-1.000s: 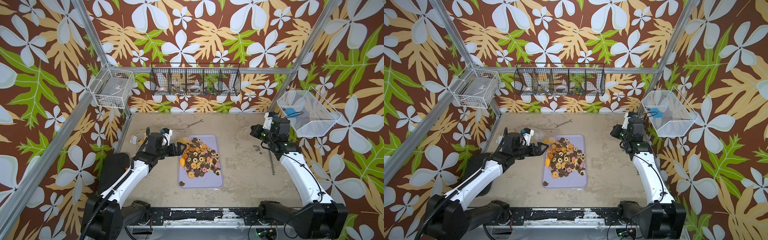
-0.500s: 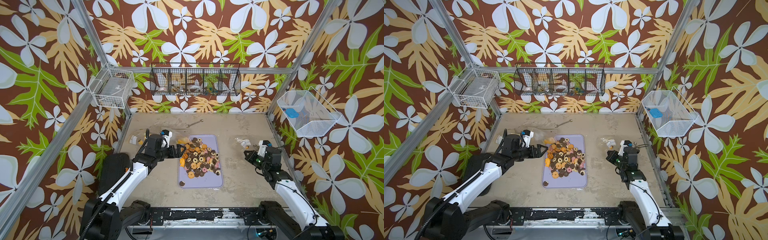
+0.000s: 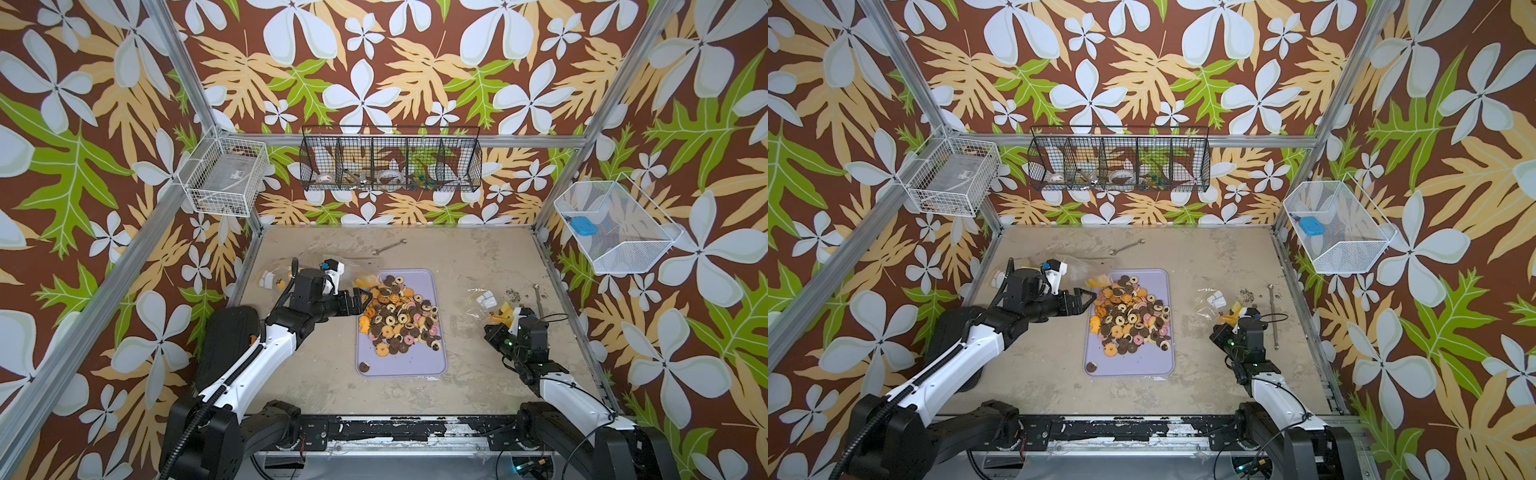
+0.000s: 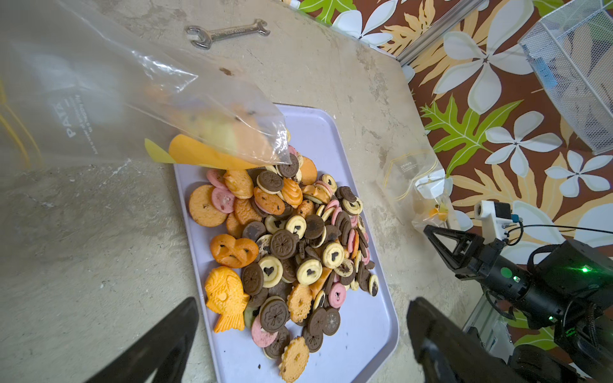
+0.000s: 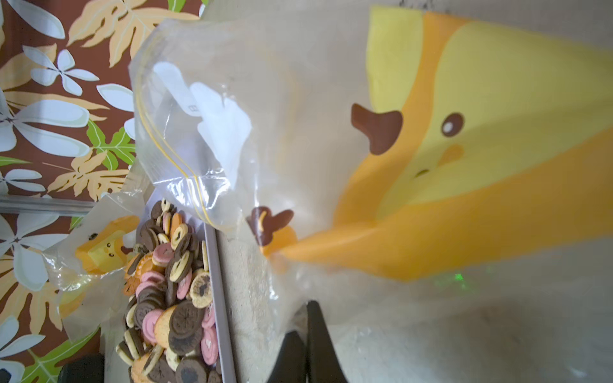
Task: Pour cookies out of the ziploc bag
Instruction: Place the ziploc bag at the center of the board.
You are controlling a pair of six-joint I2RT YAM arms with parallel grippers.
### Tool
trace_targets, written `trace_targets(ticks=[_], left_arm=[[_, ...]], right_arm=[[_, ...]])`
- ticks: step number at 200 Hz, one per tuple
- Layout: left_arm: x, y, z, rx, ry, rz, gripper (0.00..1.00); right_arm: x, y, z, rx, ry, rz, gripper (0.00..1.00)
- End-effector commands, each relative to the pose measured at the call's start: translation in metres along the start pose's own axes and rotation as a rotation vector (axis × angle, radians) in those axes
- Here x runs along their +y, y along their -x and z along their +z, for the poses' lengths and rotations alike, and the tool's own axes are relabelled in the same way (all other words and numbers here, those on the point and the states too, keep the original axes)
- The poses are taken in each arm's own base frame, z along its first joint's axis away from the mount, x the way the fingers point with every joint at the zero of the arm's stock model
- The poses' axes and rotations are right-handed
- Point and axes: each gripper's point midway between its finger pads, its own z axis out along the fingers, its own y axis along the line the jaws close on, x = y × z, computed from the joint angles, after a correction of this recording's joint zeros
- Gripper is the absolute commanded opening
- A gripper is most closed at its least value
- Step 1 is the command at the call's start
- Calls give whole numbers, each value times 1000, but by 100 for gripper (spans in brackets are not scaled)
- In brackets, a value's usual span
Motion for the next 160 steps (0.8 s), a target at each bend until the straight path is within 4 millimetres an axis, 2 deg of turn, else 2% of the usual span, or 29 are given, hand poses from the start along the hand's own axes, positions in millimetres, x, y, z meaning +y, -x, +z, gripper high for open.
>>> trace_targets(ticks=[1,34,54,71,78,85,86,99,107,112,123,134,151,160], left_arm=[[-2,5,0,-13,-5,14,100],[-2,7,0,-17,-6,13,100],[-2,7,-1,-21,-2,18,100],[-1,8,-2,-25,7,21,100],[0,7,-2,-24,10,22,100],[0,8,-2,-25,11,22,100],[0,8,-2,-25,11,22,100],[1,9,0,-27,17,22,100],[2,10,1,-28,24,16,100],[3,12,1,-31,26,12,100],[6,14,3,-46,42,-12,100],[20,19,4,-86,109,-66,100],[42,29,-1,-179,222,-131,100],[54,40,-9,-274,283,-145,100]], right_arm=[[19,34,3,-119,36,-58,6],[37,63,26,-124,12,-106,7],[39,66,36,-94,-1,-121,8],[41,62,34,-77,16,-121,13],[43,60,31,-71,26,-119,23],[44,57,26,-68,36,-115,40],[44,56,25,-67,37,-116,40],[50,52,13,-53,59,-122,69],[55,51,5,-47,72,-135,80],[58,50,-1,-45,78,-151,99],[63,52,-15,-59,82,-194,100],[64,59,-30,-101,50,-238,100],[65,78,-52,-213,5,-284,100],[63,92,-64,-293,-28,-293,100]])
